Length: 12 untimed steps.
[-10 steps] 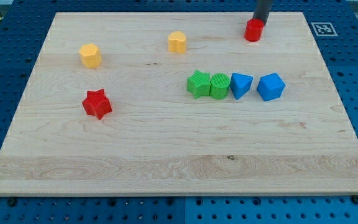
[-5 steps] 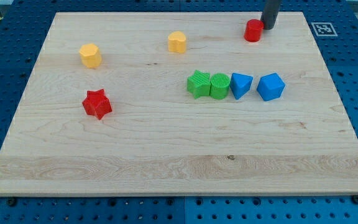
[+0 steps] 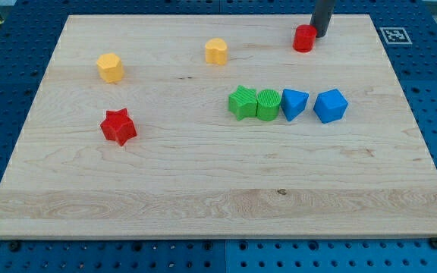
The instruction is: Push the red circle into the yellow heart
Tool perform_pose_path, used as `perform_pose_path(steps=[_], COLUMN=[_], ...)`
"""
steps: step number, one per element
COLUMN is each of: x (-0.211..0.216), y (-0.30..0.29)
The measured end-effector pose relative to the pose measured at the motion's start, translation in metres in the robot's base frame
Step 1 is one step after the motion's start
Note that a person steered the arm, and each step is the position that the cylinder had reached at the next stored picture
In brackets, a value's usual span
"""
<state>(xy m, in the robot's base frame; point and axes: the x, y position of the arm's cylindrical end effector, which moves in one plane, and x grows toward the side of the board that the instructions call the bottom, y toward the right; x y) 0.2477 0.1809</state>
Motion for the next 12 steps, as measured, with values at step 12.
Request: perform_pose_path(steps=[12], x=[0.031], y=[-0.056])
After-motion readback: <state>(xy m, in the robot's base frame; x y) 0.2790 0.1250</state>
